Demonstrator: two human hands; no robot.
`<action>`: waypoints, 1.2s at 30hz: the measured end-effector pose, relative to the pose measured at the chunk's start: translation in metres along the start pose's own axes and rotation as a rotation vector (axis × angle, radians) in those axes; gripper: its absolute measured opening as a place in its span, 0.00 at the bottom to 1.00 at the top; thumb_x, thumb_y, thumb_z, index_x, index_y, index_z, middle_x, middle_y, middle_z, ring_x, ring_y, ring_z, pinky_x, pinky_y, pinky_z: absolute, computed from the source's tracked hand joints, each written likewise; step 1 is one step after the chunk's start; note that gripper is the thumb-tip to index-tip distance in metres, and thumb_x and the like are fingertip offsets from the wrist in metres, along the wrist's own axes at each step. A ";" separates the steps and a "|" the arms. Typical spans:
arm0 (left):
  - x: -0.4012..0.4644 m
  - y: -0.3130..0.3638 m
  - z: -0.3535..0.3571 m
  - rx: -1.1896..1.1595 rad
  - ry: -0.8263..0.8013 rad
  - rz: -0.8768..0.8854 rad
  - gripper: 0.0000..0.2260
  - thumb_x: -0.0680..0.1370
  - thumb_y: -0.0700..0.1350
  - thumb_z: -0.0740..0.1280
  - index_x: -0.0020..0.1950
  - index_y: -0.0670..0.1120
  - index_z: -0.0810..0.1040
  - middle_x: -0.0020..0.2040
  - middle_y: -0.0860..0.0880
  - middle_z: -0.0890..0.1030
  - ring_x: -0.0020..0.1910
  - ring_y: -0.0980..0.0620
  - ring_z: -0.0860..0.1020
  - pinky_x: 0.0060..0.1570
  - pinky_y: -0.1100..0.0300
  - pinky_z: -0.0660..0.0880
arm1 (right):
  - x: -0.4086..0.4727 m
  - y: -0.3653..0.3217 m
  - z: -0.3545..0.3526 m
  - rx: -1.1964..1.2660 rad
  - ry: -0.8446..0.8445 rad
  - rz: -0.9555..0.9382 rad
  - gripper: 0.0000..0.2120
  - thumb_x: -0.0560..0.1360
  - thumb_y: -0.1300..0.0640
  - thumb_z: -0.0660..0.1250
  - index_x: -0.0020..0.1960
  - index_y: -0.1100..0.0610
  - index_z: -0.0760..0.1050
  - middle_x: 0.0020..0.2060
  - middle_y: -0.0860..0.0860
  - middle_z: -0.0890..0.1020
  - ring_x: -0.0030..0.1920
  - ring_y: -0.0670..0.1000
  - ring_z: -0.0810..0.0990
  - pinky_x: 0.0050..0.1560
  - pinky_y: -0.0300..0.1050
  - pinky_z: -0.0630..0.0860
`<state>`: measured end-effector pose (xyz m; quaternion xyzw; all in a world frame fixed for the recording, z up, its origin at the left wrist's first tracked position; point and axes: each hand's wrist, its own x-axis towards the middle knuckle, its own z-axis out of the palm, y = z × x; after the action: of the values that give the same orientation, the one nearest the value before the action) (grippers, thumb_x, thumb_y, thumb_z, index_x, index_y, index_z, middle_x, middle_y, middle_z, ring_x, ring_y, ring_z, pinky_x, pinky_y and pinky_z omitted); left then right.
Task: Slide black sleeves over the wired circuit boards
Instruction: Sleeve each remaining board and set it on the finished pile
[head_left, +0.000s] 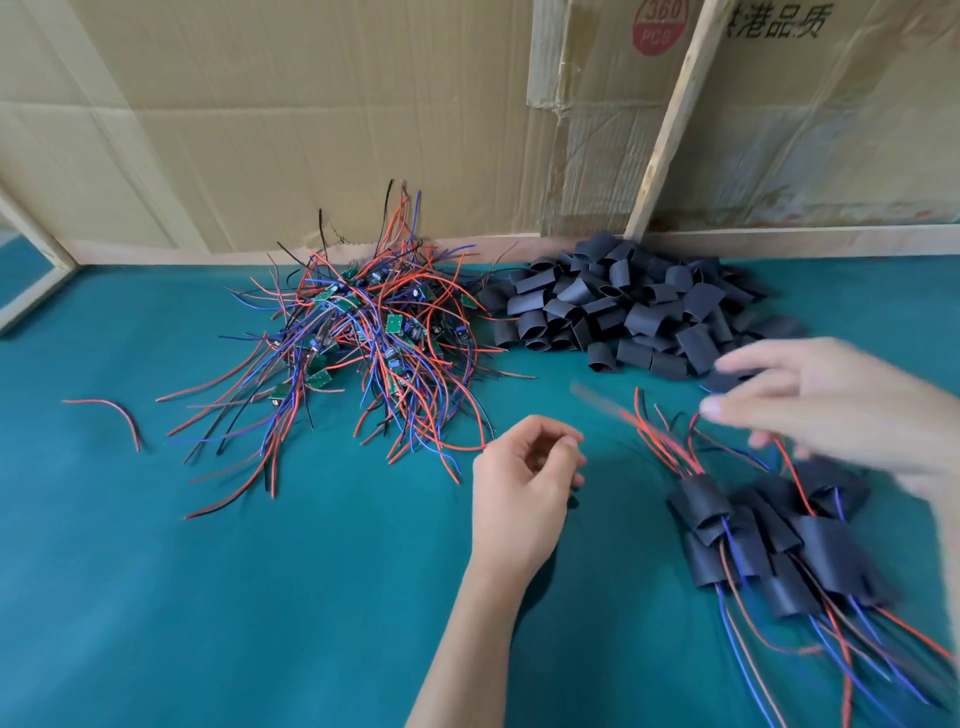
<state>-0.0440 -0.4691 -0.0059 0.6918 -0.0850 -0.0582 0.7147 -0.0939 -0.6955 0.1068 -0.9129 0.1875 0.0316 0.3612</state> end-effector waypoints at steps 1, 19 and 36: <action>0.000 0.000 0.000 0.036 -0.003 0.017 0.09 0.77 0.36 0.66 0.42 0.47 0.82 0.36 0.47 0.84 0.31 0.54 0.80 0.35 0.63 0.75 | -0.001 -0.007 -0.010 -0.043 0.129 -0.004 0.22 0.66 0.38 0.76 0.58 0.42 0.79 0.42 0.42 0.88 0.40 0.49 0.86 0.47 0.52 0.80; 0.000 -0.001 -0.001 0.105 0.020 0.130 0.04 0.71 0.44 0.64 0.40 0.45 0.77 0.36 0.42 0.79 0.34 0.55 0.68 0.36 0.51 0.74 | 0.144 -0.140 0.180 -0.289 0.219 -0.161 0.14 0.79 0.43 0.65 0.52 0.53 0.79 0.50 0.54 0.80 0.48 0.60 0.79 0.45 0.48 0.72; -0.001 0.001 0.000 0.168 0.082 0.093 0.10 0.70 0.43 0.61 0.42 0.50 0.82 0.35 0.51 0.83 0.35 0.49 0.82 0.40 0.53 0.80 | 0.131 -0.169 0.124 -0.136 0.437 -0.225 0.16 0.70 0.43 0.73 0.44 0.57 0.85 0.43 0.58 0.82 0.48 0.61 0.81 0.43 0.45 0.75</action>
<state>-0.0451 -0.4689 -0.0047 0.7463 -0.0924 0.0105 0.6591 0.0985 -0.5409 0.0996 -0.9354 0.1559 -0.1942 0.2510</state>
